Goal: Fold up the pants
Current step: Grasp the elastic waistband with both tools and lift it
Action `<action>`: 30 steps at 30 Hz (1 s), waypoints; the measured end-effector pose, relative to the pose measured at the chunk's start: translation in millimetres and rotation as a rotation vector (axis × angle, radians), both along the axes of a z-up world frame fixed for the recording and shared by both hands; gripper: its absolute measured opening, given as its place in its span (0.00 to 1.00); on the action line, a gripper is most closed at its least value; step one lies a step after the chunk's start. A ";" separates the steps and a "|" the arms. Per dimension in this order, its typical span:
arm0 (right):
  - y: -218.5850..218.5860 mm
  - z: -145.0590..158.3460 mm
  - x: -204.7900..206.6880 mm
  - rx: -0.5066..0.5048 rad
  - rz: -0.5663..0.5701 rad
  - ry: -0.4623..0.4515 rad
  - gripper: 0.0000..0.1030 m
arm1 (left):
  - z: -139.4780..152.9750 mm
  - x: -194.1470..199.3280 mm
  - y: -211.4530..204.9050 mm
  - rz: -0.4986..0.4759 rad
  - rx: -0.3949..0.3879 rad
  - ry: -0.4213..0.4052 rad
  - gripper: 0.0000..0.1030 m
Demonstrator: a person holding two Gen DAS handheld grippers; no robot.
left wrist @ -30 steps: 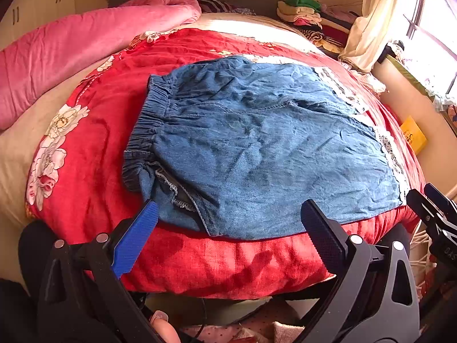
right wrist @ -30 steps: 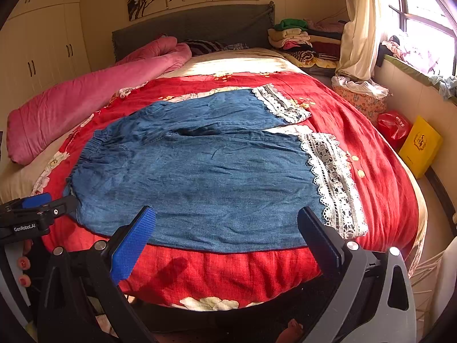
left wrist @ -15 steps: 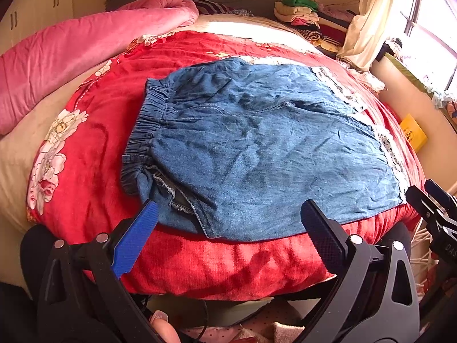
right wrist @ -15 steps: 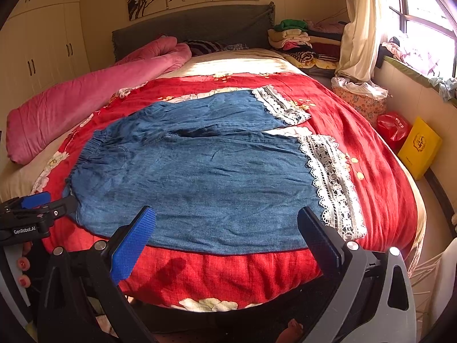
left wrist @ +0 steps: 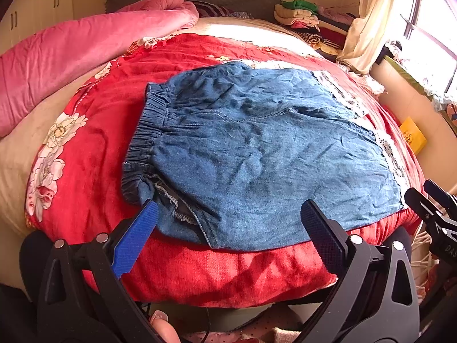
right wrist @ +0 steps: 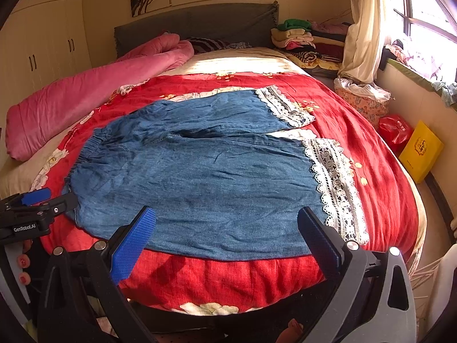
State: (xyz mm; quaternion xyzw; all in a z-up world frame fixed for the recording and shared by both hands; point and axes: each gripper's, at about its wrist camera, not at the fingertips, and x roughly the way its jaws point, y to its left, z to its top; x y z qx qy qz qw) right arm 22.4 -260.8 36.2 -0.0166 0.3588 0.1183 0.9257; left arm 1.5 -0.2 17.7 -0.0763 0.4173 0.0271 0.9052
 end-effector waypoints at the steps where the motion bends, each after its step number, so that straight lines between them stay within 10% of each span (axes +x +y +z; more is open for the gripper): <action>1: 1.8 0.5 2.4 -0.005 0.003 -0.002 0.96 | 0.6 1.6 2.3 0.004 -0.002 -0.004 0.91; 16: 78.2 23.9 101.9 -0.051 0.248 0.013 0.96 | 9.1 91.5 98.4 0.088 0.027 -0.006 0.91; 30: 162.6 5.4 242.6 -0.145 0.475 0.120 0.96 | -43.0 208.7 135.8 -0.045 0.079 0.127 0.91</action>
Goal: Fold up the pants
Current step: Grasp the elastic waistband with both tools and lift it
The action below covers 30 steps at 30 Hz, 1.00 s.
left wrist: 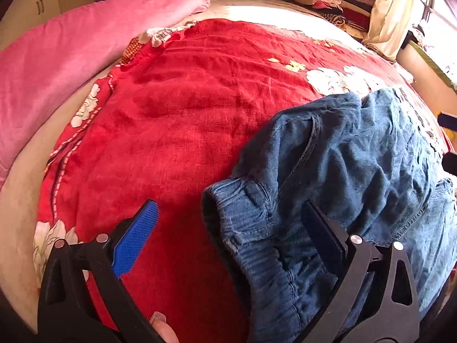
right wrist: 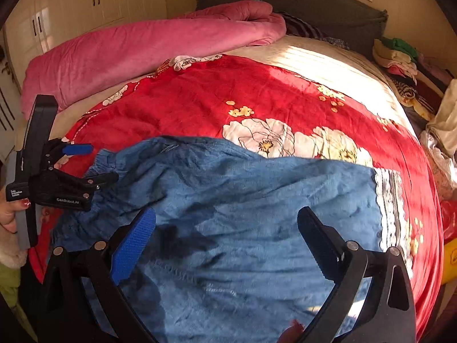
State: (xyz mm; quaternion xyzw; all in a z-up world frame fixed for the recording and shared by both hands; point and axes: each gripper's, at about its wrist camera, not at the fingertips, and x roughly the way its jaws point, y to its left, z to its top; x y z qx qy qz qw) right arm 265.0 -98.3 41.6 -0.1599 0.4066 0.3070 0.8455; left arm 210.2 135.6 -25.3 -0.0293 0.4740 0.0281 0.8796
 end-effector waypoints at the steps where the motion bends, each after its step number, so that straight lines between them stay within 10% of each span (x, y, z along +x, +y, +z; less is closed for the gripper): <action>1: 6.3 -1.4 7.0 -0.018 0.017 -0.004 0.96 | -3.4 3.6 0.7 -0.005 -0.006 0.000 0.85; 4: 25.7 -8.5 27.6 -0.069 0.087 -0.003 0.96 | -9.7 10.4 1.8 -0.033 -0.039 -0.006 0.43; 7: 45.8 -22.7 46.3 -0.135 0.143 0.006 0.96 | -9.7 12.0 4.2 -0.063 -0.079 -0.042 0.28; 15: 90.4 -62.8 83.2 -0.293 0.289 0.037 0.94 | 7.5 2.5 24.8 -0.069 -0.230 -0.130 0.22; 20: 98.7 -68.3 76.6 -0.226 0.346 0.130 0.20 | 19.1 -3.7 22.8 -0.093 -0.242 -0.172 0.22; 22: 94.7 -59.5 62.9 -0.215 0.331 0.089 0.08 | 21.0 -5.9 22.2 -0.097 -0.233 -0.181 0.22; 30: 34.1 9.2 -0.5 -0.020 0.238 0.002 0.06 | 51.3 -39.7 7.5 -0.205 -0.185 -0.277 0.22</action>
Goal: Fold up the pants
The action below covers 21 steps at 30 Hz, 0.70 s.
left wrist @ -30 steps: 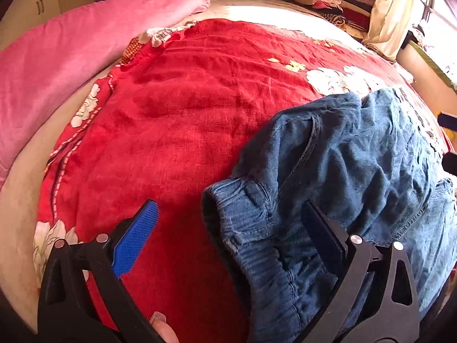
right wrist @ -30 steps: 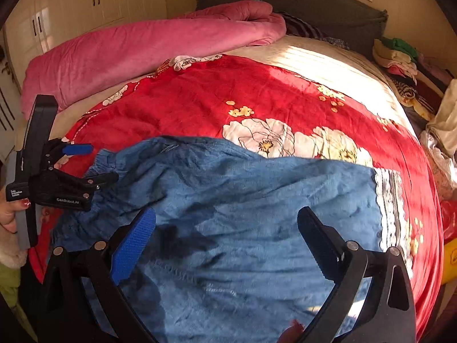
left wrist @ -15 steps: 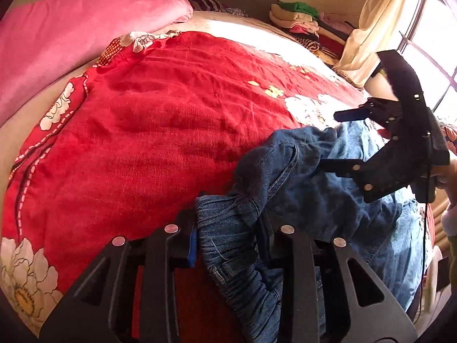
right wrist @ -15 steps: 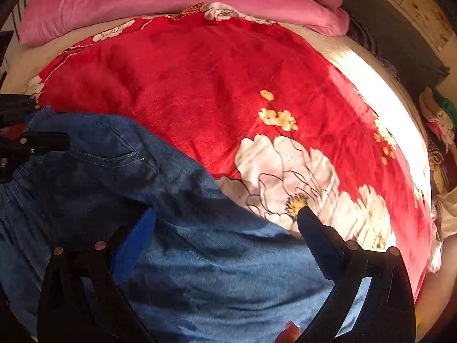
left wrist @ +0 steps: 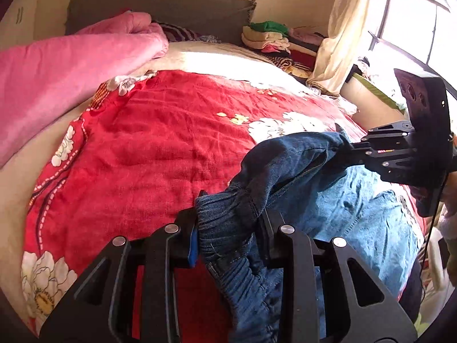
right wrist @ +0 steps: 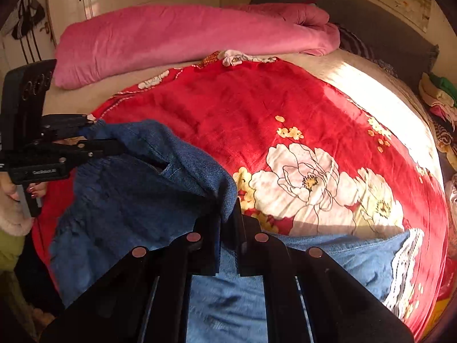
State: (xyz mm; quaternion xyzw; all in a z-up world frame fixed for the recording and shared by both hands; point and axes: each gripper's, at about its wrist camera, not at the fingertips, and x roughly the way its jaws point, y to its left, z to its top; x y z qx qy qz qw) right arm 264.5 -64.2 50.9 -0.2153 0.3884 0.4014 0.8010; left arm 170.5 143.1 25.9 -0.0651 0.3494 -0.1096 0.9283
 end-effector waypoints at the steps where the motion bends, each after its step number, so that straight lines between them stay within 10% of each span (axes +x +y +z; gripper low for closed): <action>1: -8.4 6.0 -11.9 0.022 -0.004 -0.003 0.06 | 5.5 -8.3 -5.8 -0.024 0.027 -0.018 0.22; 7: -50.0 17.3 -91.0 0.101 0.016 0.016 0.06 | 18.6 -64.6 -30.2 -0.111 0.105 -0.073 0.23; 17: -61.7 -49.5 -181.8 0.091 0.039 0.151 0.09 | -32.9 -137.1 -52.1 -0.128 0.166 0.077 0.29; 21: -61.0 -68.9 -193.6 0.125 -0.002 0.191 0.10 | -36.9 -148.5 -52.4 -0.101 0.180 0.105 0.47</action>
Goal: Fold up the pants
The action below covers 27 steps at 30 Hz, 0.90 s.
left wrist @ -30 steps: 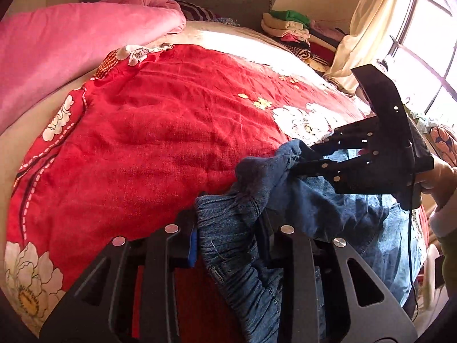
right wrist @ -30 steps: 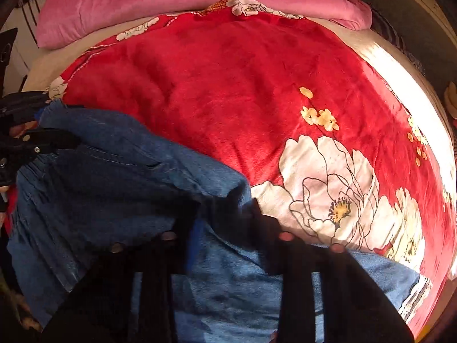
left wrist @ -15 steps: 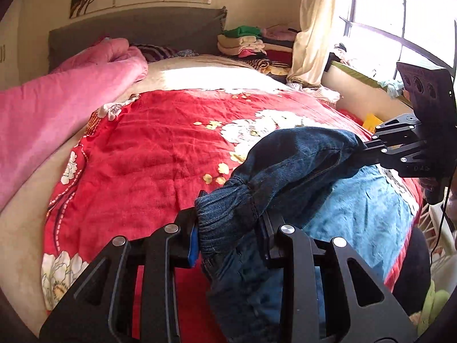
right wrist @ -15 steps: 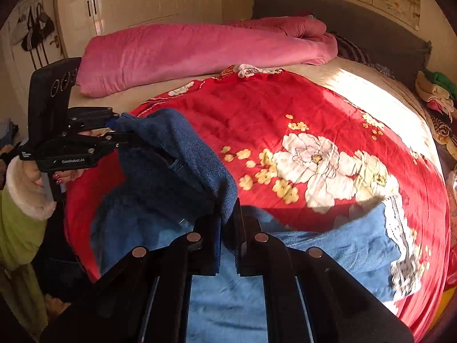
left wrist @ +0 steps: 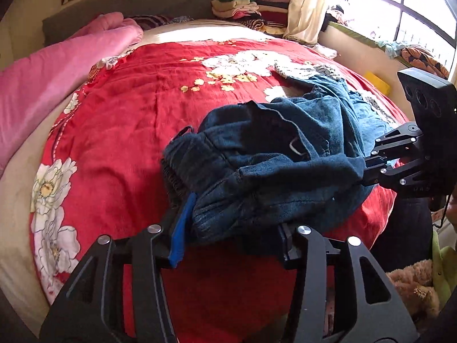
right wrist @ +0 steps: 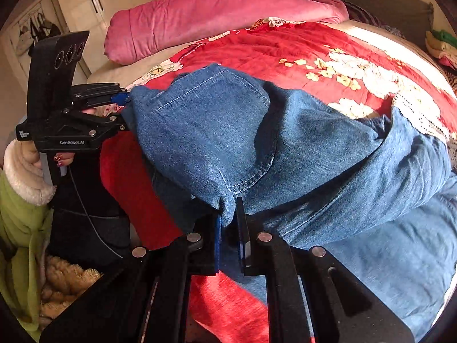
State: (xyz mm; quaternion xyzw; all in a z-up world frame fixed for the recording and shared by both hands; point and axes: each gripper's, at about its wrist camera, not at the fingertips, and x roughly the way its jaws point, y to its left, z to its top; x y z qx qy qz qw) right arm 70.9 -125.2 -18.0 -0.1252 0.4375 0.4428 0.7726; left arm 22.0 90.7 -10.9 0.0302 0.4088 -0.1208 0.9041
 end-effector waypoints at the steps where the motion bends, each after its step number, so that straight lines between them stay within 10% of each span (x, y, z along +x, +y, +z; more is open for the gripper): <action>1: -0.3 -2.9 -3.8 0.009 -0.011 0.006 0.10 | 1.1 -3.2 1.3 0.008 0.003 0.002 0.51; 14: 2.2 -15.0 -21.6 0.029 -0.010 -0.031 0.33 | 58.2 -29.6 -9.4 0.032 -0.150 -0.083 0.60; 19: -8.1 -11.6 -24.2 0.079 -0.037 0.020 0.39 | 22.0 11.1 -57.0 -0.058 -0.140 0.035 0.37; 27: -32.1 23.5 -28.2 0.159 -0.127 -0.056 0.40 | -28.4 7.5 -50.5 -0.006 -0.064 0.106 0.34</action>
